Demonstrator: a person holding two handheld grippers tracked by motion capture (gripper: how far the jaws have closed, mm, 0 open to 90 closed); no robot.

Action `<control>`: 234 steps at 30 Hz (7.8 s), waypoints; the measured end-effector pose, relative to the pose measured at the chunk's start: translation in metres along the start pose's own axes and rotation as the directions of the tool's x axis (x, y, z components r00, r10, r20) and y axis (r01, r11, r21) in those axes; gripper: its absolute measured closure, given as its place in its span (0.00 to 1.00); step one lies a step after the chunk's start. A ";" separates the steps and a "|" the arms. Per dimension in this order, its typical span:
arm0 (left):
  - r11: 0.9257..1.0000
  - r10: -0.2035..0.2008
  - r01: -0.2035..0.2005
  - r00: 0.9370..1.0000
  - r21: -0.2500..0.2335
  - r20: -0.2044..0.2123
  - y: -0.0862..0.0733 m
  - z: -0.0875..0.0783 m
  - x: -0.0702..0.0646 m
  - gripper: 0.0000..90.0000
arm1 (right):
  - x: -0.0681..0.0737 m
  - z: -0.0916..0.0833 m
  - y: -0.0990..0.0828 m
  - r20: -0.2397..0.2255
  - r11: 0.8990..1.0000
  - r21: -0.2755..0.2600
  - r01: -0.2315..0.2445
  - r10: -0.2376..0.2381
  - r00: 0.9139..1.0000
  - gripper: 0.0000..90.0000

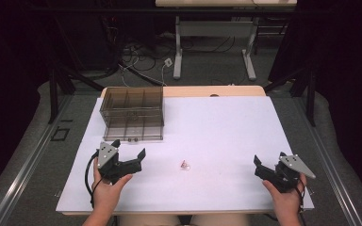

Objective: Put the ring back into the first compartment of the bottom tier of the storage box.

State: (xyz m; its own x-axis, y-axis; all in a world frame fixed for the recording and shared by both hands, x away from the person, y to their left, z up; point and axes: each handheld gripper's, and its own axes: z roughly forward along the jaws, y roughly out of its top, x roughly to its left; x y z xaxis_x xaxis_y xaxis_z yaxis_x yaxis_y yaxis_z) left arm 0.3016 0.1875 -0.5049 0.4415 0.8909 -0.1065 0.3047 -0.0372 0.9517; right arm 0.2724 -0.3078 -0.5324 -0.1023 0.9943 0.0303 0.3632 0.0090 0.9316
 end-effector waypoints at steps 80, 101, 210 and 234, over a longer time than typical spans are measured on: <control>0.999 0.019 -0.027 0.981 0.038 0.192 0.001 0.065 -0.081 0.20 | -0.004 0.005 -0.002 -0.009 1.000 -0.007 -0.025 0.025 1.000 0.11; 0.984 -0.086 0.041 0.962 0.173 0.259 -0.017 0.073 -0.090 0.27 | -0.004 0.006 -0.003 -0.021 1.000 0.002 -0.030 0.030 0.999 0.14; 0.911 -0.101 0.034 0.984 0.411 0.143 -0.039 0.100 -0.101 0.80 | -0.007 0.008 -0.004 -0.022 0.999 0.005 -0.049 0.049 0.999 0.15; 0.929 -0.107 0.055 0.986 0.366 0.124 -0.023 0.097 -0.094 0.80 | -0.007 0.008 -0.004 -0.018 0.999 0.001 -0.051 0.051 0.999 0.15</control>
State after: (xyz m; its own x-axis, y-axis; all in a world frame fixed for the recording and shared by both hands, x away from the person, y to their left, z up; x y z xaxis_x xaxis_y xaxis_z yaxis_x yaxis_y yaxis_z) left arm 0.3349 0.0613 -0.5448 0.5075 0.8267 -0.2431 0.6162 -0.1509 0.7730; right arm 0.2793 -0.3139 -0.5394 -0.1006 0.9914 0.0842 0.3692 -0.0414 0.9284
